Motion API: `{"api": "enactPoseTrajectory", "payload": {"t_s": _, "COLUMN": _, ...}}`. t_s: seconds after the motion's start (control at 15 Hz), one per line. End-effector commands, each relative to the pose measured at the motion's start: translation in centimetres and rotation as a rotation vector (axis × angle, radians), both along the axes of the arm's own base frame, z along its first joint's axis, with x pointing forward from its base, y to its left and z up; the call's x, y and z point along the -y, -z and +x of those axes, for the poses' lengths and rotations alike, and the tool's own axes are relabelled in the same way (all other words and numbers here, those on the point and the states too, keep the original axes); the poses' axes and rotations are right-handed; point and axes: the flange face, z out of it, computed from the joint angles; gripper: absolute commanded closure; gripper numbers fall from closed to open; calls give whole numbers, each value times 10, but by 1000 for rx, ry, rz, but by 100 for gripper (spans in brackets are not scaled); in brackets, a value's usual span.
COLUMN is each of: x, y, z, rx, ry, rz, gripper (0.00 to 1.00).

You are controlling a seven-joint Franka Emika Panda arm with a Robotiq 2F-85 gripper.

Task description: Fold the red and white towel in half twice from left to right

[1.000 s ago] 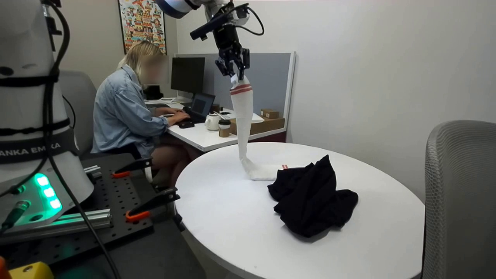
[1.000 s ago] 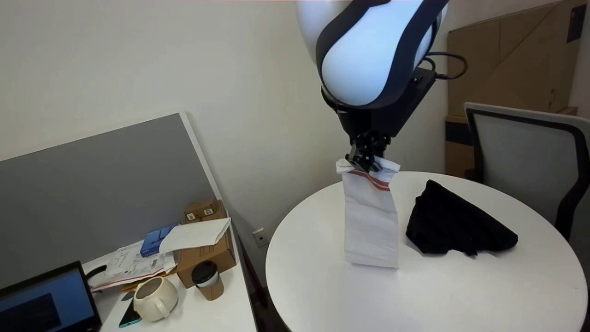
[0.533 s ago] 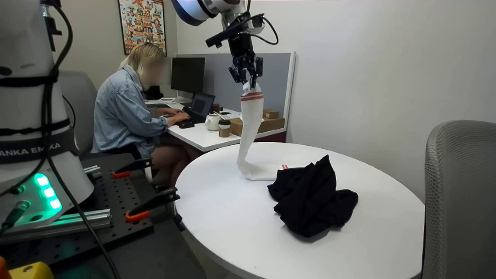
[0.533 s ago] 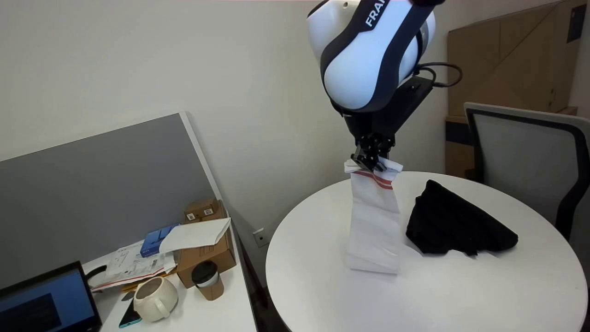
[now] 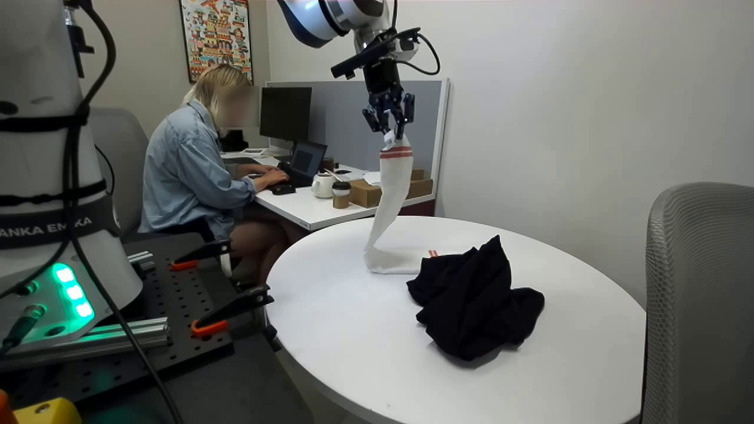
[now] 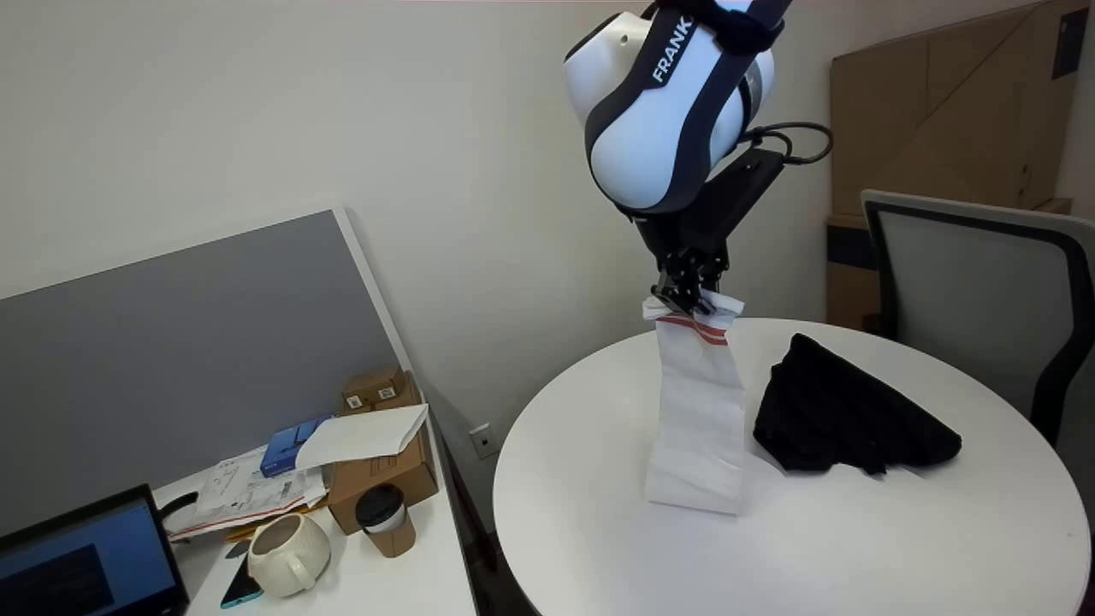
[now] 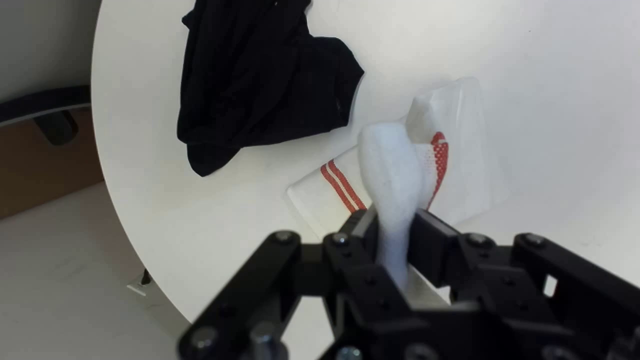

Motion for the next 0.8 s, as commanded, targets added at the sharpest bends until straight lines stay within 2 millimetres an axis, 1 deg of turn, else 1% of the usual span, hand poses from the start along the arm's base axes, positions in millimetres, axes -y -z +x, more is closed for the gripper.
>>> {"api": "enactPoseTrajectory", "payload": {"t_s": 0.0, "x": 1, "y": 12, "z": 24, "rx": -42, "ry": -41, "rz": -47, "gripper": 90}}
{"api": "enactPoseTrajectory", "payload": {"t_s": 0.4, "x": 8, "y": 41, "z": 52, "rx": -115, "ry": -121, "rz": -89, "gripper": 90}}
{"api": "enactPoseTrajectory", "payload": {"t_s": 0.73, "x": 13, "y": 66, "z": 70, "rx": -162, "ry": -202, "rz": -98, "gripper": 90}}
